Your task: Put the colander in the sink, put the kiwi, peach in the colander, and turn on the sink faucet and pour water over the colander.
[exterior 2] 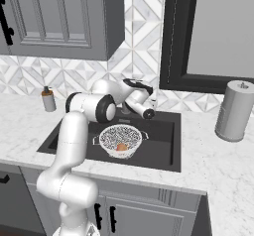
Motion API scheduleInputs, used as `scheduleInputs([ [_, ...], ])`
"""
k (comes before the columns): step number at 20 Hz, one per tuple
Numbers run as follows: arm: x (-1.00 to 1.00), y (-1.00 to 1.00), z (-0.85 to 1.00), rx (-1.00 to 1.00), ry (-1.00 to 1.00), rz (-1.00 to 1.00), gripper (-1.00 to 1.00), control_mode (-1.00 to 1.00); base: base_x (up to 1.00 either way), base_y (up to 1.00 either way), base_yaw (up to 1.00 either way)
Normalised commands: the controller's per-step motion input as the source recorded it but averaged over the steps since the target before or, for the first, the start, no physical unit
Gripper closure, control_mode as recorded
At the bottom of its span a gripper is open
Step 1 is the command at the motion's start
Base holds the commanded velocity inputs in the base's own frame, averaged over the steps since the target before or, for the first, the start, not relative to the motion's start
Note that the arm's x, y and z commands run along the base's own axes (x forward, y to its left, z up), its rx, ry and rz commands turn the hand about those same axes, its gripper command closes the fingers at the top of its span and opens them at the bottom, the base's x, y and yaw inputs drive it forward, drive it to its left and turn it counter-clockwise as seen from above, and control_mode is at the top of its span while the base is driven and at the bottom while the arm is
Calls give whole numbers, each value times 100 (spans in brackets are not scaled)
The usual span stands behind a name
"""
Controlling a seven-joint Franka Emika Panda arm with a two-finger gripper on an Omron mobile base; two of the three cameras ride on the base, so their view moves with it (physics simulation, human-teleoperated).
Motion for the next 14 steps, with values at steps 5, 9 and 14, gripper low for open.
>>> scheduleInputs([
  [5, 0, -11, 0, 0, 0, 0, -100, -100, 0, 0, 0],
  [9, 0, -7, 0, 0, 0, 0, -100, -100, 0, 0, 0],
  [14, 0, -15, 0, 0, 0, 0, -100, -100, 0, 0, 0],
])
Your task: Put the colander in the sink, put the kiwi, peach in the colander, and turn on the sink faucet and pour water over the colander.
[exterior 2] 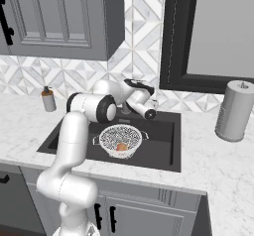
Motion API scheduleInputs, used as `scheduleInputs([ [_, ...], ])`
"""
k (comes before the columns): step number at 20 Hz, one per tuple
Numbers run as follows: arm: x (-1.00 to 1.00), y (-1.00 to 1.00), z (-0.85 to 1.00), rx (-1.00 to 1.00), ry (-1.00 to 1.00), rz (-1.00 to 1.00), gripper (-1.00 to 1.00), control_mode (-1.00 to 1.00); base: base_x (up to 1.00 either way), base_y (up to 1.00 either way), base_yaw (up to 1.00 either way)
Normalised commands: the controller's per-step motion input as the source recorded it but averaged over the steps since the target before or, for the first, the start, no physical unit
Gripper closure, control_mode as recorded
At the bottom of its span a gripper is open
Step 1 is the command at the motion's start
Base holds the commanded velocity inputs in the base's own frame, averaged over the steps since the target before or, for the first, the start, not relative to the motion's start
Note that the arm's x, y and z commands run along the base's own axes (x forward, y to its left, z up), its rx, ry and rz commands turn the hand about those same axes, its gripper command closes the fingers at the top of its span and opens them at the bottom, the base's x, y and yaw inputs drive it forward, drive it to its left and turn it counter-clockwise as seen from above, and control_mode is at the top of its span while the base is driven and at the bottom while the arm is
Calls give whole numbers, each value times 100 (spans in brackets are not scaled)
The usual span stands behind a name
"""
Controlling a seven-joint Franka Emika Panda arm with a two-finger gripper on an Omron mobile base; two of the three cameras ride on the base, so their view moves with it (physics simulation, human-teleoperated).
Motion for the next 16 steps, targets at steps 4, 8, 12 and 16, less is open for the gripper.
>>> scheduleInputs([
  [4, 0, -35, 0, 0, 0, -3, -100, -100, 0, 0, 0],
  [8, 5, -53, 0, 0, 0, -8, -100, -100, 0, 0, 0],
  [12, 12, -71, 0, 0, 0, -9, -100, -100, 0, 0, 0],
  [16, 17, -85, 0, 0, 0, -6, -100, -100, 0, 0, 0],
])
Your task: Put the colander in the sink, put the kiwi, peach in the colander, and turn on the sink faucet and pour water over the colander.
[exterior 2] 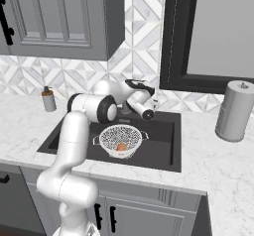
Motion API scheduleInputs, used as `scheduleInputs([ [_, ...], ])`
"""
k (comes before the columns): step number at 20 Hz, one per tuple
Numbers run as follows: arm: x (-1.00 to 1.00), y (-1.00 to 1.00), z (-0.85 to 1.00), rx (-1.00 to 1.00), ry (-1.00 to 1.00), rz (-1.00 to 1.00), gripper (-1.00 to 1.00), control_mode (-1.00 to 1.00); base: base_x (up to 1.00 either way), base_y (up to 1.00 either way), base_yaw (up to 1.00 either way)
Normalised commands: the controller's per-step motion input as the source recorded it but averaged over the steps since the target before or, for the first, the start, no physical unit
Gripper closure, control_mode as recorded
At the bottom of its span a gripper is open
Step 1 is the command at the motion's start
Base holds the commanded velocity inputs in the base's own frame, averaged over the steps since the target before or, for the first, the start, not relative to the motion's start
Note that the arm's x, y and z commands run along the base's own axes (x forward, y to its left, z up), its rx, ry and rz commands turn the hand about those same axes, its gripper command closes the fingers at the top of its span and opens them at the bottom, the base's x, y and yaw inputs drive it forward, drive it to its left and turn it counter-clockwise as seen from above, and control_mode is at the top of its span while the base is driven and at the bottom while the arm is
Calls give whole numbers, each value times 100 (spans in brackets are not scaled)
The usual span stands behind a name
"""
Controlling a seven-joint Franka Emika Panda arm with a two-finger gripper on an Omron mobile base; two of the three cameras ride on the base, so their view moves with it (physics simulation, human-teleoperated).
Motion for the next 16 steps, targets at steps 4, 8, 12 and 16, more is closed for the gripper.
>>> scheduleInputs([
  [4, 19, -99, 0, 0, 0, -1, -100, -100, 0, 0, 0],
  [8, 17, -100, 0, 2, 0, 0, -100, -100, 0, 0, 0],
  [12, 6, -100, -1, 2, 0, 0, -100, -100, 0, 0, 0],
  [16, 0, -84, 0, 0, 0, 0, -100, -100, 0, 0, 0],
])
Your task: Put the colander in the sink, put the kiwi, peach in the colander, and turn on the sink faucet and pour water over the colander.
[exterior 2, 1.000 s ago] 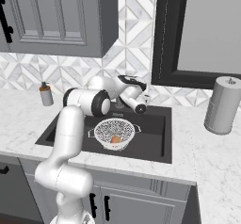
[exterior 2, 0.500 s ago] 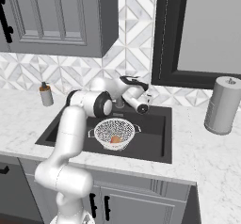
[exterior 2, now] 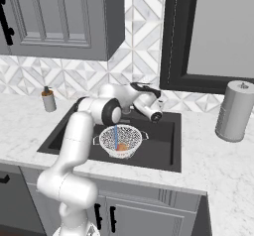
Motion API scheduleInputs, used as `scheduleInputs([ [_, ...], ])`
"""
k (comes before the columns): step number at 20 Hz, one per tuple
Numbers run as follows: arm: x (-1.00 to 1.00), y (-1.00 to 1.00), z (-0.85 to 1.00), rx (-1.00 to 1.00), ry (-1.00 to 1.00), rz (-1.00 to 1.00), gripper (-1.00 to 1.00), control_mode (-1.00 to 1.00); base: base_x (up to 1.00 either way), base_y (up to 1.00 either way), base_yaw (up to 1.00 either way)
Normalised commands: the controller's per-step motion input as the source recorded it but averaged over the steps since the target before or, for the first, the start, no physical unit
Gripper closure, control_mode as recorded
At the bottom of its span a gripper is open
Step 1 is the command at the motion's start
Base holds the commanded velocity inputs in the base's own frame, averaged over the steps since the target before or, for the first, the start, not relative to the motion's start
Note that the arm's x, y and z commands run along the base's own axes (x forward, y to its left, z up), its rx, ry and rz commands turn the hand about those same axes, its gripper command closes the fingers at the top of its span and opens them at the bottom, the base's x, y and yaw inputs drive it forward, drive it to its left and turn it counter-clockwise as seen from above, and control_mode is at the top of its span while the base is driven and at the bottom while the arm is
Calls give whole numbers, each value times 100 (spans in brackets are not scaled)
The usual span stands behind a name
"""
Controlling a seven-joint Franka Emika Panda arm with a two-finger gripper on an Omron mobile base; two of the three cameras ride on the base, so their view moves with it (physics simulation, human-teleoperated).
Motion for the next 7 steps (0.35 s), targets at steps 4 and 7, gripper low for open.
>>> scheduleInputs([
  [4, 0, -46, 0, 0, 0, 0, -100, -100, 0, 0, 0],
  [7, 0, -4, 0, 0, 1, 0, -100, -100, 0, 0, 0],
])
